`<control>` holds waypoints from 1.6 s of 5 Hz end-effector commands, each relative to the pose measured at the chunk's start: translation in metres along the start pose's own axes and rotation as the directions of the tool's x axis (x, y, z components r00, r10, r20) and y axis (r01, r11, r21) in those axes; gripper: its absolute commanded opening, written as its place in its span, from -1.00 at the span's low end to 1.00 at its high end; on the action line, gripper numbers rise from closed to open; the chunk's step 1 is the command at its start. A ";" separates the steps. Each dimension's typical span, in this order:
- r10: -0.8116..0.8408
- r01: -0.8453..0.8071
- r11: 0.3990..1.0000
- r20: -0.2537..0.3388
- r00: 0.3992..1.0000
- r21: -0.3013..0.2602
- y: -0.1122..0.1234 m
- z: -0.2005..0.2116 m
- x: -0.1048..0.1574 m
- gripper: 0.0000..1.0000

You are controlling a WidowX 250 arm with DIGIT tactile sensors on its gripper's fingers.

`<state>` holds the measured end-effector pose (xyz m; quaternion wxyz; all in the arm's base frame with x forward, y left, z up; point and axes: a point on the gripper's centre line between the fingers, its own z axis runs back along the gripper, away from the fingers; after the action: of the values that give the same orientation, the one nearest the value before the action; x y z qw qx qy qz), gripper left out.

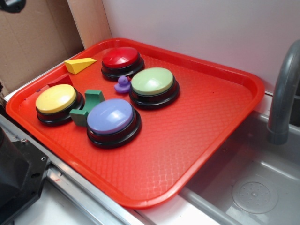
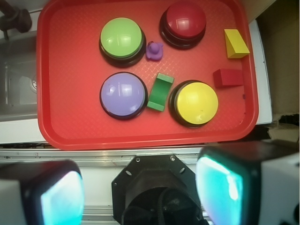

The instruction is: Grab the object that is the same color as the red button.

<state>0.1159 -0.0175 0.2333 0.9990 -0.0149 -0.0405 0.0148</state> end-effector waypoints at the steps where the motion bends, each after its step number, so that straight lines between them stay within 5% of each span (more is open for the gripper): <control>1: 0.000 0.000 1.000 0.000 1.000 0.000 0.000 0.000 0.000 1.00; 3: 0.392 -0.387 0.917 0.044 0.919 -0.093 0.037 -0.028 0.018 1.00; 4: 0.604 -0.598 0.796 0.051 0.795 -0.096 0.066 -0.051 0.033 1.00; 6: 0.905 -0.903 0.420 0.115 0.409 -0.091 0.129 -0.107 0.056 1.00; 8: 0.975 -0.986 0.159 0.166 0.148 -0.054 0.162 -0.148 0.066 1.00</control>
<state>0.2009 0.1333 0.0763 0.7484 -0.0038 -0.0816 0.6583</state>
